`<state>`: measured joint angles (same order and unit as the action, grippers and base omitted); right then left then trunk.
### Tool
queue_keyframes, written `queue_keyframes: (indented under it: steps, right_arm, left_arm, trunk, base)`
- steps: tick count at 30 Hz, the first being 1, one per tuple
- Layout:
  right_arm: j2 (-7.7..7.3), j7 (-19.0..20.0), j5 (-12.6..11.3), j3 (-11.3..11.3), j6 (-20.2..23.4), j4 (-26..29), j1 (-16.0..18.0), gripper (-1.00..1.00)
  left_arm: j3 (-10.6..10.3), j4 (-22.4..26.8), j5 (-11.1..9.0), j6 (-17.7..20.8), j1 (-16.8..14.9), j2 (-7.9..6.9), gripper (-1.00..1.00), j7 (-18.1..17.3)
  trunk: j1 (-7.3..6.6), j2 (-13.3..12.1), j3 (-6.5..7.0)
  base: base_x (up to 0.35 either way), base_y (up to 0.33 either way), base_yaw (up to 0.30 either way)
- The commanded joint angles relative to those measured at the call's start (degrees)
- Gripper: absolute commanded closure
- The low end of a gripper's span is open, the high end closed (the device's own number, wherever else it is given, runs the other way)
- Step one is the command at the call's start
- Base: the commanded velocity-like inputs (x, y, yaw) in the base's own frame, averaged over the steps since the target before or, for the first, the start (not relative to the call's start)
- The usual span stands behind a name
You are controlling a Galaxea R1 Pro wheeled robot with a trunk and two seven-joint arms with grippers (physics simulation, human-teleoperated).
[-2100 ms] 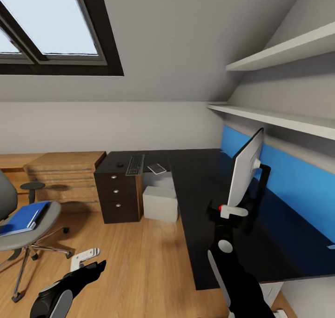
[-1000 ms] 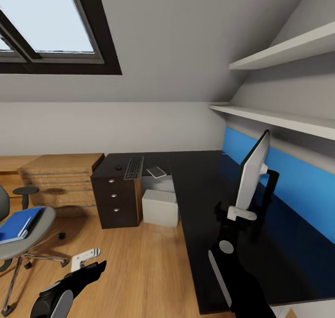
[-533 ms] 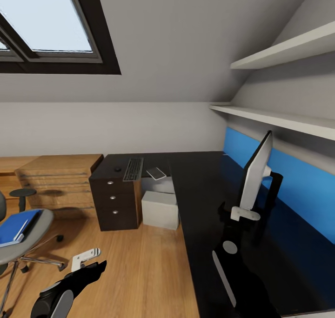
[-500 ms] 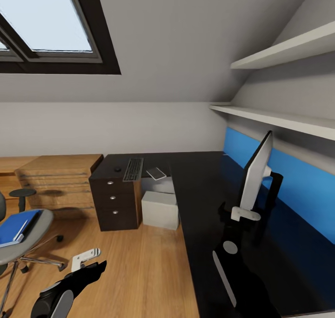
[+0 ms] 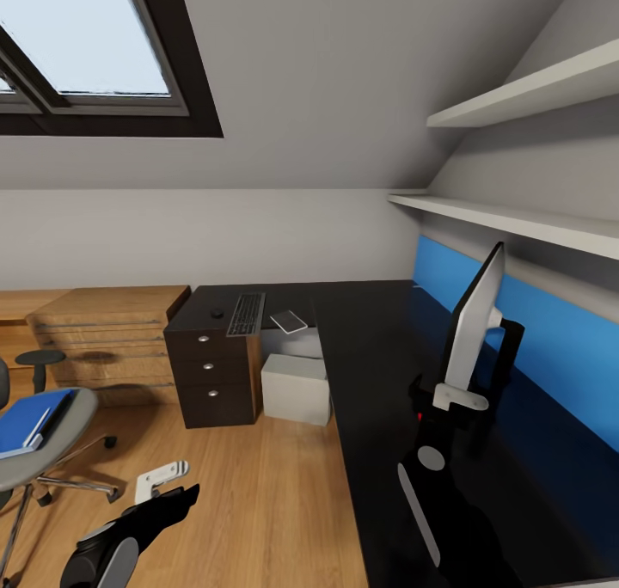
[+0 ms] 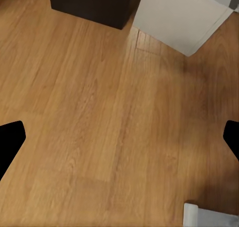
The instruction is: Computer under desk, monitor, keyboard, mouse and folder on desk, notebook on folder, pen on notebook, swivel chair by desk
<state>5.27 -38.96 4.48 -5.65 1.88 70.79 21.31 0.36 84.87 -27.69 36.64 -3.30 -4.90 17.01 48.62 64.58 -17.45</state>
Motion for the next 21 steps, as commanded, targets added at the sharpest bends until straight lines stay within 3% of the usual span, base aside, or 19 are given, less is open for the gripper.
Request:
queue_keyframes:
  steps: [1, 21]
  right_arm:
    - [0.01, -0.26, 0.36, -0.01, 0.12, -0.06, 0.05, -1.0]
    - [-1.22, -0.06, 0.18, 1.17, -2.39, -2.92, 0.05, -1.0]
  left_arm:
    - [-0.06, 0.07, -0.61, 0.17, -0.04, -0.02, -1.0, 0.48]
    - [-0.19, -0.32, -0.61, -0.08, -0.04, -0.02, -1.0, 0.47]
  trunk:
    - [0.0, 0.05, -0.07]
    - [0.0, 0.05, -0.07]
  base:
    - [0.039, 0.0, 0.0]
    - [0.08, 0.0, 0.0]
